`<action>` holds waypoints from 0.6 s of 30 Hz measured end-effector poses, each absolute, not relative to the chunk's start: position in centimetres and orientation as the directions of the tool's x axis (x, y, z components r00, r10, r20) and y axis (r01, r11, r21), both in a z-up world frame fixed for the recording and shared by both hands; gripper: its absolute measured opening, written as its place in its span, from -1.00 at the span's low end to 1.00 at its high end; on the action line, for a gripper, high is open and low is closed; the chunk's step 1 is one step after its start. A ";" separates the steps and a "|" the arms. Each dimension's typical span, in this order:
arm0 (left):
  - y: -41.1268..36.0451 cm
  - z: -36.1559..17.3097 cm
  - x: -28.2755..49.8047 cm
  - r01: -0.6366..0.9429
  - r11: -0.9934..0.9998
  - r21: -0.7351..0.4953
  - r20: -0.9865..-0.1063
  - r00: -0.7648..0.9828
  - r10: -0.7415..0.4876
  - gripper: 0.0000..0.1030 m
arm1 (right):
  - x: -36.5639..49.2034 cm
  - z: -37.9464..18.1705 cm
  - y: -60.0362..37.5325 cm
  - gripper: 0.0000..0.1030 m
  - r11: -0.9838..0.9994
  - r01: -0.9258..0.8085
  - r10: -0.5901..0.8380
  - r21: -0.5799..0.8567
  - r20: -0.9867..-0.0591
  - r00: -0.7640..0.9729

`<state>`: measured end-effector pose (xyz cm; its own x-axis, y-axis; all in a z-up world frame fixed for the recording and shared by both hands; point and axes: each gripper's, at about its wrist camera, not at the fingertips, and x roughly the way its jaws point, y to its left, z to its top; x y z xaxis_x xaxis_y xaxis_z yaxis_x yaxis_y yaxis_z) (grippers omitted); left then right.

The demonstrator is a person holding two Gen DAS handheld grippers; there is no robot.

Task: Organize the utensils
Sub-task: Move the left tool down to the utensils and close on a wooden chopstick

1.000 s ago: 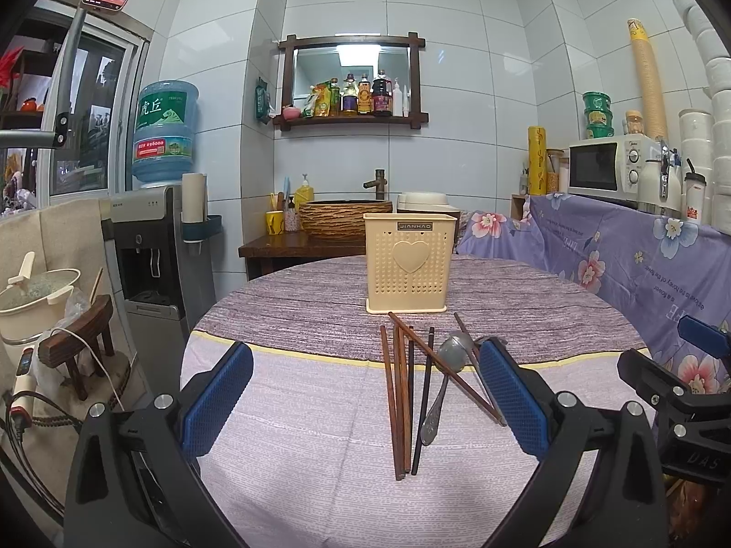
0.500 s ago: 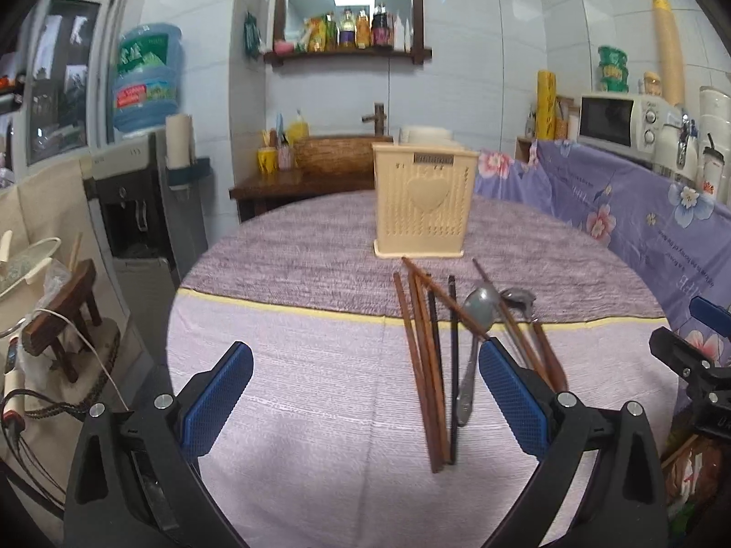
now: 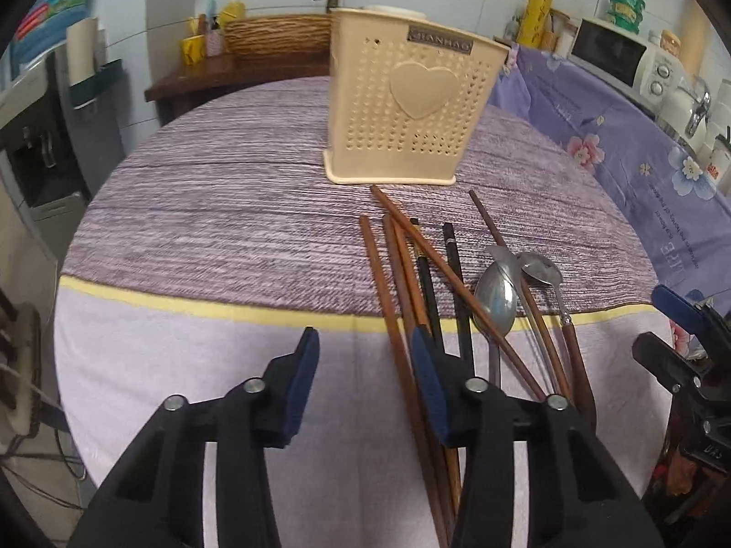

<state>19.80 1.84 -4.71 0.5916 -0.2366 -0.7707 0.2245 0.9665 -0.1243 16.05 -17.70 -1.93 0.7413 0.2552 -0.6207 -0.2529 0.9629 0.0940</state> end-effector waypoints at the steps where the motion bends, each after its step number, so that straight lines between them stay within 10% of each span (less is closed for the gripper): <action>1: 1.6 -4.8 20.5 0.226 0.966 -0.128 -0.778 0.581 -0.239 -0.34 | 16.4 -2.0 -17.6 0.31 0.960 -0.257 0.269 0.112 -0.625 0.733; 18: -0.4 -6.3 24.5 0.233 0.972 -0.039 -0.845 0.511 -0.157 -0.69 | 17.4 -2.3 -16.8 0.31 0.961 -0.265 0.255 0.083 -0.641 0.724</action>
<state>24.46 -0.37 -6.34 0.5114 -0.1568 -0.8449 0.2328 0.9717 -0.0394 17.38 -16.85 -2.28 0.7244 0.2547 -0.6406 -0.2646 0.9608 0.0827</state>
